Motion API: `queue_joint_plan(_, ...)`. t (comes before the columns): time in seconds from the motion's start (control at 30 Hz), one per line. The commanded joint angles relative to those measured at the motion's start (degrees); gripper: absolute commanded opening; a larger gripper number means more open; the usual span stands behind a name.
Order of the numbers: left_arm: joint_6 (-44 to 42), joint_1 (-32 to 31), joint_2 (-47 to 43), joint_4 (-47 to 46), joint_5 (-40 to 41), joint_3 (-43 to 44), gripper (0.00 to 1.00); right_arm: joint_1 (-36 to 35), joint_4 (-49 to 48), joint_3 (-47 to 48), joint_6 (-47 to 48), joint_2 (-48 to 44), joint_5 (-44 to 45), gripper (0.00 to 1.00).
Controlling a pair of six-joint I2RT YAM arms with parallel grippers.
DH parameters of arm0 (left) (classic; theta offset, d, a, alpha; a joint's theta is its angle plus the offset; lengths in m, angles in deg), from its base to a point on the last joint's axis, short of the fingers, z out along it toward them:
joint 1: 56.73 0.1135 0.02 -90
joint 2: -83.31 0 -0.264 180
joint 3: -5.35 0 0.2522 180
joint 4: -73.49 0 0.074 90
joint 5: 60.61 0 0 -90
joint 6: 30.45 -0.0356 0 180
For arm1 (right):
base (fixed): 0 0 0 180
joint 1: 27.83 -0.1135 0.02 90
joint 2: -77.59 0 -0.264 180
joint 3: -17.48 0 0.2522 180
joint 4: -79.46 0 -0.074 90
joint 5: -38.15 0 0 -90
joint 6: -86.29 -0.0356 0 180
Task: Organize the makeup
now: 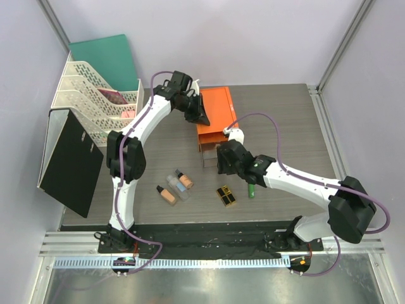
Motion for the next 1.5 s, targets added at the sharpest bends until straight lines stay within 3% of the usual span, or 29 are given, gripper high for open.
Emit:
queue_joint_plan(0.0, -1.31, 0.10, 1.16, 3.05, 4.15, -1.50, 0.06, -0.36, 5.29, -0.18, -1.55, -1.37, -1.90, 0.58)
queue_joint_plan(0.2, -2.19, 0.10, -0.07, 3.84, 5.03, -0.62, 0.15, -0.44, 6.95, -0.97, 0.12, -5.33, -3.04, 0.68)
queue_joint_plan(0.47, -2.19, 0.10, -7.70, 0.59, 5.91, 1.93, 0.33, -0.53, 10.47, -1.15, 3.28, -14.02, -4.01, 0.69)
queue_joint_plan(0.57, -3.15, 0.19, -10.88, 0.85, 8.28, 3.07, 0.47, -0.44, 11.53, -0.09, 4.42, -16.13, -2.87, 0.69)
queue_joint_plan(0.67, -5.08, 0.19, -15.62, 2.87, 13.09, 2.29, 0.63, -0.53, 11.62, 3.15, 5.83, -16.23, 0.64, 0.61)
queue_joint_plan(0.73, -6.14, 0.36, -19.05, 4.36, 15.48, -0.25, 0.69, -0.27, 11.00, 7.00, 6.97, -13.95, 3.61, 0.51)
queue_joint_plan(0.77, -6.14, 0.45, -20.11, 4.89, 17.84, -3.05, 0.71, -0.27, 10.22, 8.60, 8.37, -12.55, 3.63, 0.26)
queue_joint_plan(0.8, -6.23, 0.63, -22.12, 5.33, 18.47, -4.64, 0.75, 0.86, 9.86, 11.92, 8.99, -9.49, 3.03, 0.11)
queue_joint_plan(0.87, -6.32, 0.89, -24.32, 5.86, 20.22, -10.68, 0.79, 2.18, 8.90, 15.71, 9.52, -5.70, 0.75, 0.01)
queue_joint_plan(1.07, -4.13, 0.98, -34.17, 4.38, 21.73, -29.14, 0.90, 12.46, 6.08, 30.83, 10.06, 8.89, -10.57, 0.01)
queue_joint_plan(1.23, -1.84, 0.89, -41.28, 3.93, 23.75, -39.54, 0.92, 21.86, 6.78, 44.10, 8.21, 21.88, -19.56, 0.01)
queue_joint_plan(1.47, 5.19, 0.98, -45.95, 9.81, 28.32, -47.98, 0.91, 23.90, 14.59, 62.12, 10.49, 36.66, -28.62, 0.01)
